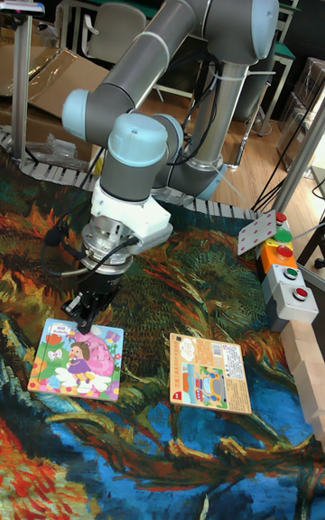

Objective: Assemble one piece of a puzzle

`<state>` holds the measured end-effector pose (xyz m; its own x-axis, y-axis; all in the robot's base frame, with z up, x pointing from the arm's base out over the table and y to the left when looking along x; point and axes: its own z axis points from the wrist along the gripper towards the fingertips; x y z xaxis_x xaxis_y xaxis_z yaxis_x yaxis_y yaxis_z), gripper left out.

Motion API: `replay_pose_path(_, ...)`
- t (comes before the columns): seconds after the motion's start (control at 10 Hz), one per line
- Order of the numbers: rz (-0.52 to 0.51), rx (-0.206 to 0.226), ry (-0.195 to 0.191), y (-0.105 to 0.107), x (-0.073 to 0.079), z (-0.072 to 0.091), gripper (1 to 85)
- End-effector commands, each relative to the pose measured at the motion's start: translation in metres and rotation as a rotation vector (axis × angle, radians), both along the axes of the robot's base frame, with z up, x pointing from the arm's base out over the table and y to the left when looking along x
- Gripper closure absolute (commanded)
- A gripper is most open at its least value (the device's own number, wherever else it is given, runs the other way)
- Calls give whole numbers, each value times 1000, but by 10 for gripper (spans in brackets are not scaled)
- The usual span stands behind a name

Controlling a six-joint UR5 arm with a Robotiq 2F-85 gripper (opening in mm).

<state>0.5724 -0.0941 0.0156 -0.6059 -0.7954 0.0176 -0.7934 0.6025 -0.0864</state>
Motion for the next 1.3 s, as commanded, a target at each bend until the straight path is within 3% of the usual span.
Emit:
replay_pose_path(0.0, 15, -3, 20, -4, -1, 12, 843)
replay_pose_path(0.4, 22, 1, 13, -3, 6, 25, 843)
replay_pose_path(0.6, 6, 25, -6, 3, 11, 25, 843)
replay_pose_path(1.0, 11, 37, -11, 6, 12, 25, 843)
replay_pose_path(1.2, 36, 20, -34, 2, 18, 26, 843)
